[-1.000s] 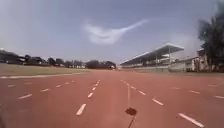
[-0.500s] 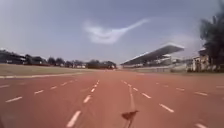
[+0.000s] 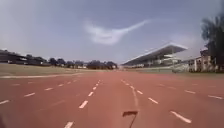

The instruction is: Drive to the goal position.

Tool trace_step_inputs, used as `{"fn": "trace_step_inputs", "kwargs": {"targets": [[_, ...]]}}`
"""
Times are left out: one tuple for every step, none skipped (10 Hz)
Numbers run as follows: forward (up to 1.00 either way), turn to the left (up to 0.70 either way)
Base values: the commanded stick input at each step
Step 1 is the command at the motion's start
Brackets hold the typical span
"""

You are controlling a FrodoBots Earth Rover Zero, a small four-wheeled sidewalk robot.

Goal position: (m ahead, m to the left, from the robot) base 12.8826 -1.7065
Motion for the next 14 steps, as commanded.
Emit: {"fn": "trace_step_inputs", "kwargs": {"targets": [[0.70, 0.00], [0.70, 0.00], [0.70, 0.00], [0.70, 0.00], [0.70, 0.00], [0.70, 0.00], [0.70, 0.00], [0.70, 0.00], [0.70, 0.00], [0.70, 0.00], [0.70, 0.00], [0.70, 0.00], [0.70, 0.00], [0.70, 0.00]]}}
